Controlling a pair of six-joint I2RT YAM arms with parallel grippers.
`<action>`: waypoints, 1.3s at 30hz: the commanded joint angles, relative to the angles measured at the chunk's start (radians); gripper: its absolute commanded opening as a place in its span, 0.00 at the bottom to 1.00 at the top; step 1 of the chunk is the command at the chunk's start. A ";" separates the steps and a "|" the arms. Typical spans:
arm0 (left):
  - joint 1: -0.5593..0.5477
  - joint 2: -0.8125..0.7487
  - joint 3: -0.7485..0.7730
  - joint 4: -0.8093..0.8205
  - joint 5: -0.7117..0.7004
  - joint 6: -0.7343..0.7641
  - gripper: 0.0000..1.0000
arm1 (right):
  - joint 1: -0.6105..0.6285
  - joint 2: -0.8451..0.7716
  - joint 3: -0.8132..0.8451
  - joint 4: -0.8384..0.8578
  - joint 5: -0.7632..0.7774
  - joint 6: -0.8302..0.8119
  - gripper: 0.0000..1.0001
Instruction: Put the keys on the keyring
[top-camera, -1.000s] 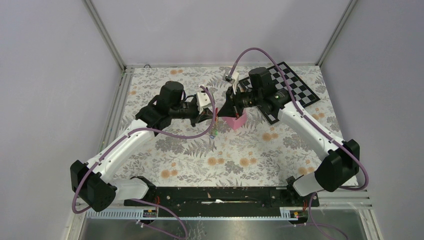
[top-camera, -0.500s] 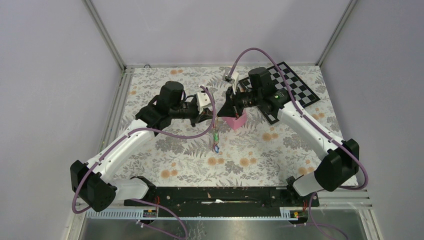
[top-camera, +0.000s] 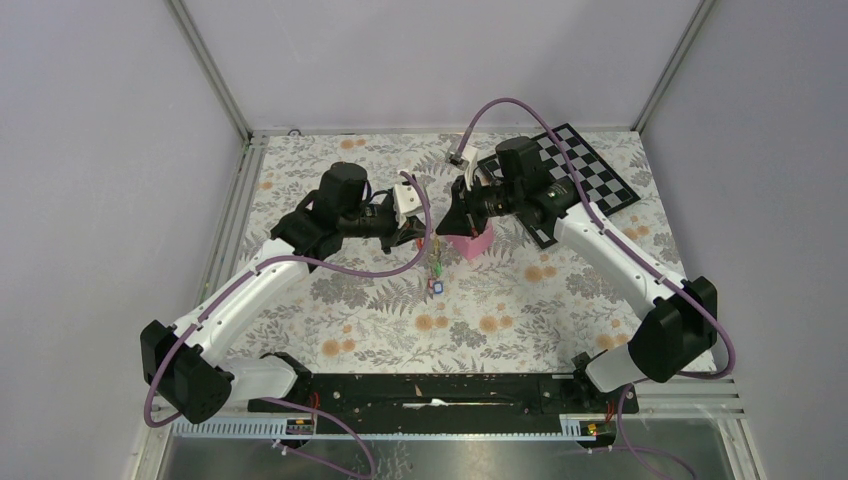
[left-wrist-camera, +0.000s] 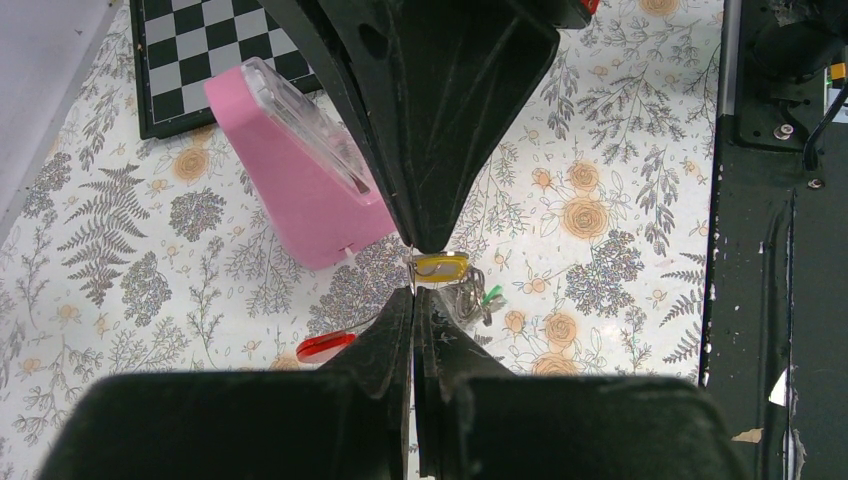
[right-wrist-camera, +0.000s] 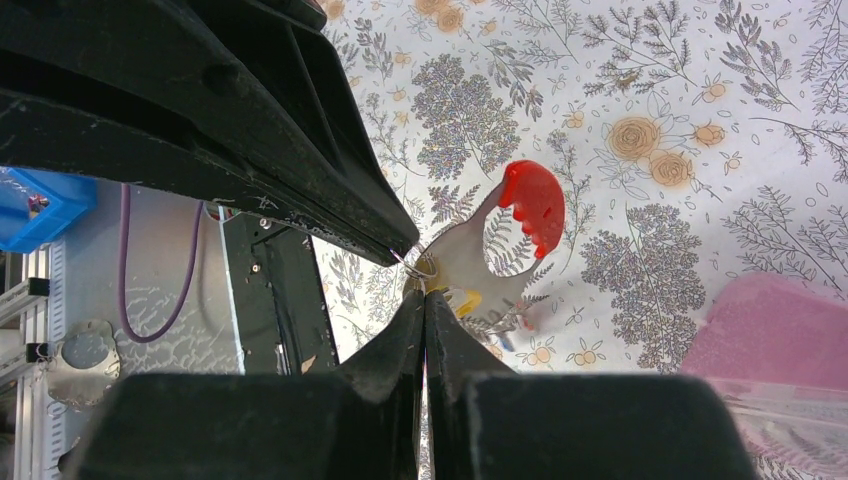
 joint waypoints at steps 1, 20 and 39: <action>-0.006 -0.048 0.020 0.051 0.051 -0.010 0.00 | -0.006 0.004 0.000 0.014 0.027 -0.010 0.00; 0.023 -0.025 0.004 0.129 0.285 -0.077 0.00 | -0.006 -0.052 -0.124 0.112 -0.070 -0.011 0.01; 0.040 0.021 -0.080 0.368 0.447 -0.317 0.00 | -0.015 -0.286 -0.116 -0.079 -0.106 -0.350 0.47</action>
